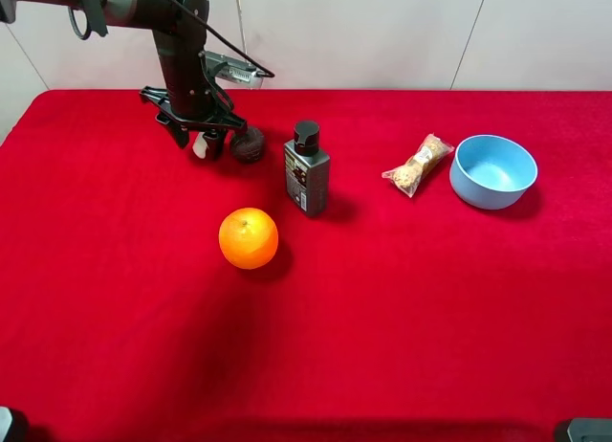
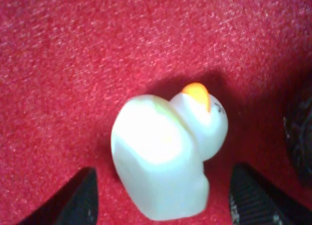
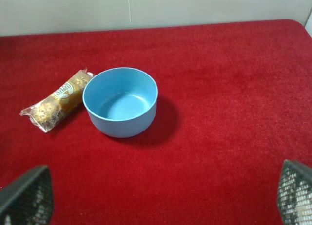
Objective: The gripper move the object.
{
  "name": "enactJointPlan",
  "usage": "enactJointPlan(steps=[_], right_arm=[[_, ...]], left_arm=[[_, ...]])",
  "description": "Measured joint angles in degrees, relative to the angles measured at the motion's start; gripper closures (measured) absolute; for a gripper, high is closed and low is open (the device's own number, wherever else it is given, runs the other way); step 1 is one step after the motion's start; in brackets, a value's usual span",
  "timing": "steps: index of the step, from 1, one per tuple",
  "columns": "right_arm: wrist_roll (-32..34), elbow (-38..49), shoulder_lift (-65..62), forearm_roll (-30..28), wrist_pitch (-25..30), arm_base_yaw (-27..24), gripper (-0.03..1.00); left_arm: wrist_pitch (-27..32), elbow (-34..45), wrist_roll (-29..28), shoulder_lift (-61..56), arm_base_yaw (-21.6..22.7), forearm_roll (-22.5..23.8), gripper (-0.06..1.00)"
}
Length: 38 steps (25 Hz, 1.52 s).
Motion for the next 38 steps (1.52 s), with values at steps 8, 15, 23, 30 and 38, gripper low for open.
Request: enactJointPlan(steps=[8,15,23,30,38], right_arm=[[0.0,0.0,0.0,0.0,0.0,0.0,0.27],[0.0,0.0,0.0,0.0,0.0,0.0,0.27],[0.0,0.0,0.0,0.0,0.0,0.0,0.27],[0.0,0.0,0.0,0.0,0.0,0.0,0.27],[0.0,0.0,0.0,0.0,0.0,0.0,0.27]], left_arm=[[3.4,-2.0,0.0,-0.8,0.0,1.5,0.36],[6.1,-4.5,0.0,-0.9,0.0,0.7,0.34],[7.4,-4.6,1.0,-1.2,0.0,-1.2,-0.02],[8.7,-4.6,1.5,-2.9,0.0,-4.2,-0.04],[10.8,-4.6,1.5,-5.6,0.0,-6.4,-0.05]])
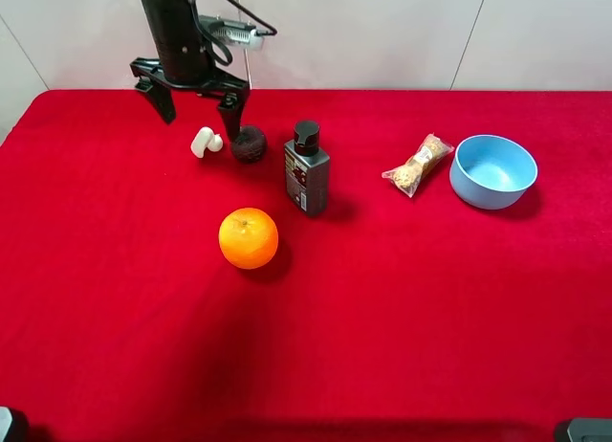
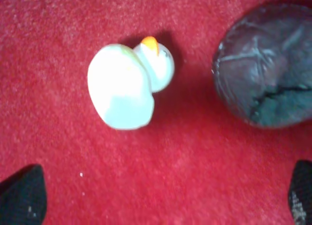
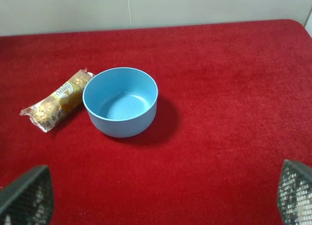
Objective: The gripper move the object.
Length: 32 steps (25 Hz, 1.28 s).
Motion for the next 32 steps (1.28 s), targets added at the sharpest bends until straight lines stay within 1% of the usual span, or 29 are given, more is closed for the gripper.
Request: enactJointPlan(steps=[7,27,32], right_arm=[[0.0,0.0,0.0,0.0,0.0,0.0,0.27],[0.0,0.0,0.0,0.0,0.0,0.0,0.27],[0.0,0.0,0.0,0.0,0.0,0.0,0.27]], left_arm=[[3.5,0.0,0.0,-3.3,0.0,-0.6,-0.05],[3.7,0.0,0.0,-20.6,-0.1,-0.6,-0.05],[3.7,3.7,-0.1,-26.2,-0.1,-0.6,-0.05]])
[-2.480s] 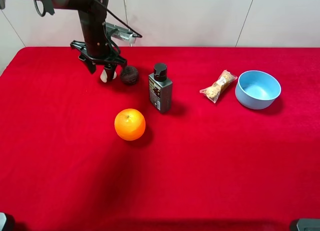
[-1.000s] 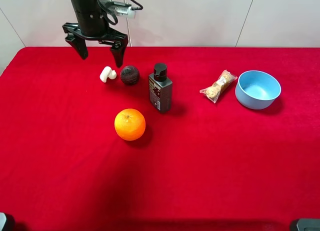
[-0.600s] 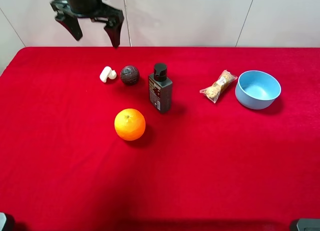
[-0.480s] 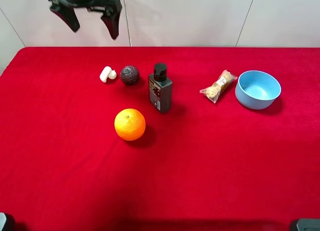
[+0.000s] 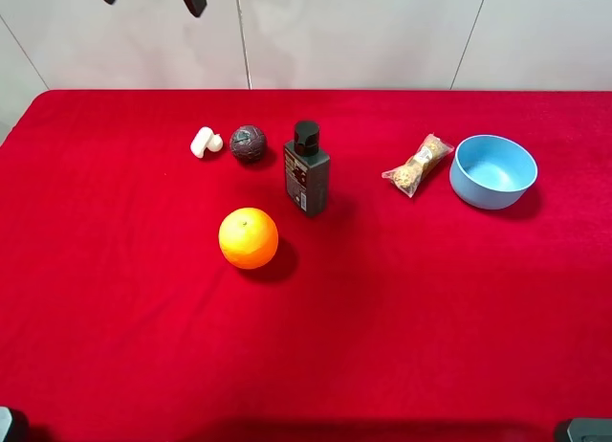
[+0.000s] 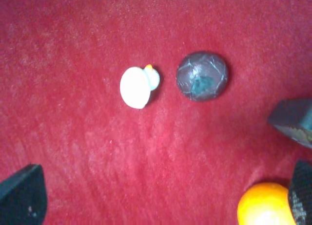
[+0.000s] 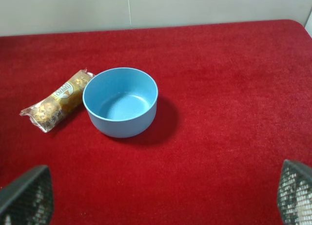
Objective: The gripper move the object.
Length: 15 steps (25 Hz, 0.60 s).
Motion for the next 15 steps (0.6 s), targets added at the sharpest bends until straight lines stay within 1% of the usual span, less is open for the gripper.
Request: enactJointPlan(steps=[15], right_arm=[[0.0,0.0,0.0,0.0,0.0,0.0,0.27]], left_arm=[[0.0,17.6,0.8,-17.8,0.0,0.0,-0.05]])
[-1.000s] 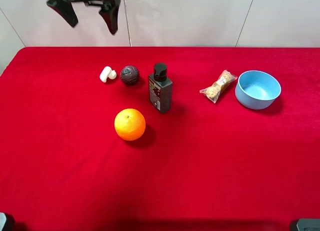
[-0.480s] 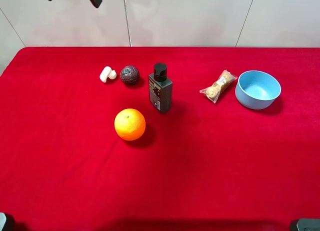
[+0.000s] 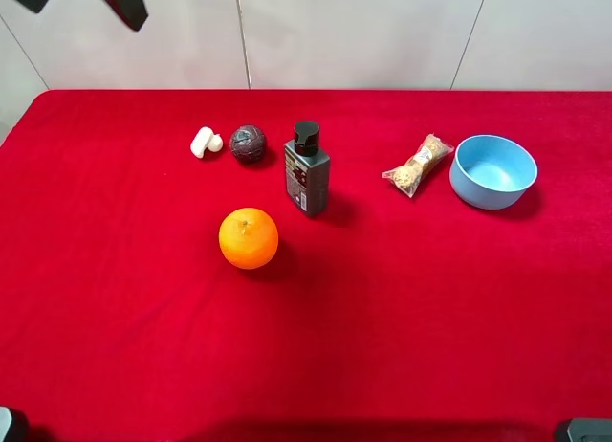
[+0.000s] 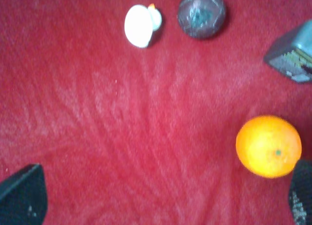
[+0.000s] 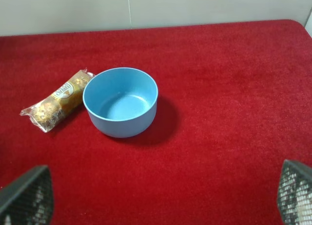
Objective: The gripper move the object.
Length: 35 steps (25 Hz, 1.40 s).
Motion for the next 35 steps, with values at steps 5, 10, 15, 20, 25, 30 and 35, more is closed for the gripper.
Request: enactJointPlan(steps=[5,10,15,20,25,30,35], right_arm=[[0.0,0.0,0.0,0.0,0.0,0.0,0.27],[0.0,0.0,0.0,0.0,0.0,0.0,0.27],[0.0,0.0,0.0,0.0,0.0,0.0,0.27],[0.0,0.0,0.0,0.0,0.0,0.0,0.27],[0.0,0.0,0.0,0.0,0.0,0.0,0.27],[0.0,0.0,0.0,0.0,0.0,0.0,0.27],[0.0,0.0,0.0,0.0,0.0,0.0,0.27]], left_arm=[[0.0,5.4,0.8,-5.6,0.0,0.0,-0.05],[0.0,9.6,4.2,-11.5,0.0,0.0,-0.05],[0.1,13.2,5.2,-17.5,0.0,0.0,-0.05],[0.1,18.6,5.3,-23.8,0.0,0.0,-0.05],[0.1,26.4,5.3,-32.6,0.0,0.0,-0.05],[0.1,34.5,5.2,-43.4,0.2,0.0,-0.05],[0.0,41.6,5.2,-54.0,4.5,0.0,-0.05]])
